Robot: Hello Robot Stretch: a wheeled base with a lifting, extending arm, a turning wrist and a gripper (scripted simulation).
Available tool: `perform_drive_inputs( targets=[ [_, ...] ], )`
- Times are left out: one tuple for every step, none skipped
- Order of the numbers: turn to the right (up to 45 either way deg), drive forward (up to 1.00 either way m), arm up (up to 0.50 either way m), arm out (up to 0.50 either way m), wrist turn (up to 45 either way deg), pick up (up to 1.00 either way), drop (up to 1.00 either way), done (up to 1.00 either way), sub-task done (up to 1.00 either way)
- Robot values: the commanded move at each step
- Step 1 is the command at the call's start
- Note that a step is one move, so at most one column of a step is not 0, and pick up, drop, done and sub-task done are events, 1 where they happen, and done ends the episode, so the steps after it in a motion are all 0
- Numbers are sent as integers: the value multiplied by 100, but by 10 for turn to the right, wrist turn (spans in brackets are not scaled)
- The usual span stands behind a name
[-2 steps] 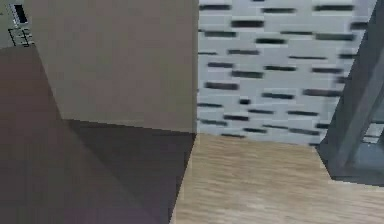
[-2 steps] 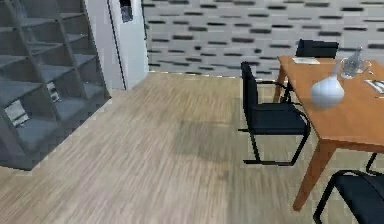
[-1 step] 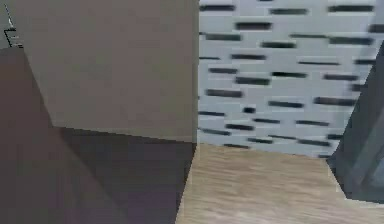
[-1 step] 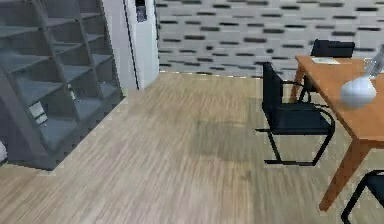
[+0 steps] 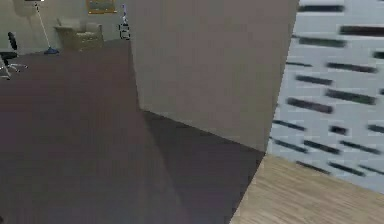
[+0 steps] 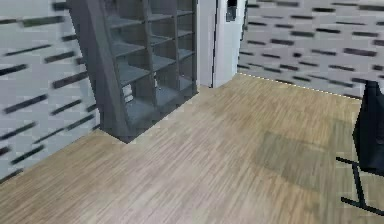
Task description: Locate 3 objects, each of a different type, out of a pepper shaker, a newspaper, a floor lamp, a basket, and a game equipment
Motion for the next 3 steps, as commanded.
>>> perform_drive_inputs(
  targets=[
    [0, 35, 0, 0, 0, 0, 0, 0, 0],
    [-300, 0, 0, 0, 0, 0, 0, 0, 0],
    [0, 100, 0, 0, 0, 0, 0, 0, 0]
  ],
)
